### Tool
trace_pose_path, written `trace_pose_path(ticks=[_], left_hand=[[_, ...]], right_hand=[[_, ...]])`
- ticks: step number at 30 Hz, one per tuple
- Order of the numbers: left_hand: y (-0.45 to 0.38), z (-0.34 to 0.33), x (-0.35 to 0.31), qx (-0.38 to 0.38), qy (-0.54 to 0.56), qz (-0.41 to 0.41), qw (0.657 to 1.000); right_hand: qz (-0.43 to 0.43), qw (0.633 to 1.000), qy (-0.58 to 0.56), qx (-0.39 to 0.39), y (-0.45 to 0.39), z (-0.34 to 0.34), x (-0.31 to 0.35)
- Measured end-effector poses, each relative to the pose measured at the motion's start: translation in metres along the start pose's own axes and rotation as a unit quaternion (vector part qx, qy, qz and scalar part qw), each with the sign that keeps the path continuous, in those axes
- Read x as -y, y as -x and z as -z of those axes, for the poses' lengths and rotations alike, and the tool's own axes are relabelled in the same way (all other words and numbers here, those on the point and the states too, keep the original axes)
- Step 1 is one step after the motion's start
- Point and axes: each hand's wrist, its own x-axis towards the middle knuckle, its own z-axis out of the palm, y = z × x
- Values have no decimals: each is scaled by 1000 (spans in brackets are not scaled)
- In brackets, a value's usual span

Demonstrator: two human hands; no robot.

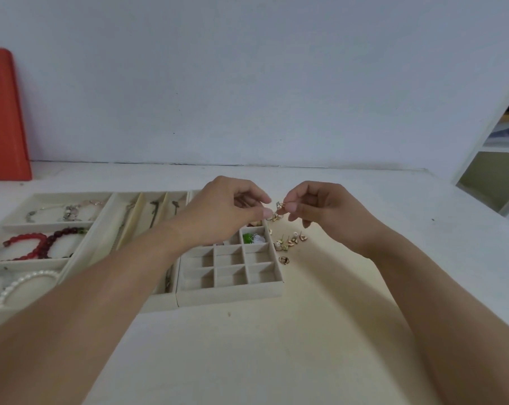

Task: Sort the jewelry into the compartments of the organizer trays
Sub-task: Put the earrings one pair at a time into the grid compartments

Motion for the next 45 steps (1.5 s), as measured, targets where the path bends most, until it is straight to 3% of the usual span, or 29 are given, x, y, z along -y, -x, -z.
trace_pose_path(ticks=[13,32,40,45], left_hand=[[1,-6,-1,-1,22,-24,999],[3,-6,-1,-22,-3,-9,1000],[-1,-1,4,-41,-27,3,999],[-4,5,10,-25,-69,28,997]], right_hand=[[-3,999,-18,42,3,-9,5],[28,998,48,7,0,-19,0],[-4,987,154,-44,-3,-4,-9],[13,979,203,-15,-2,-10,-14]])
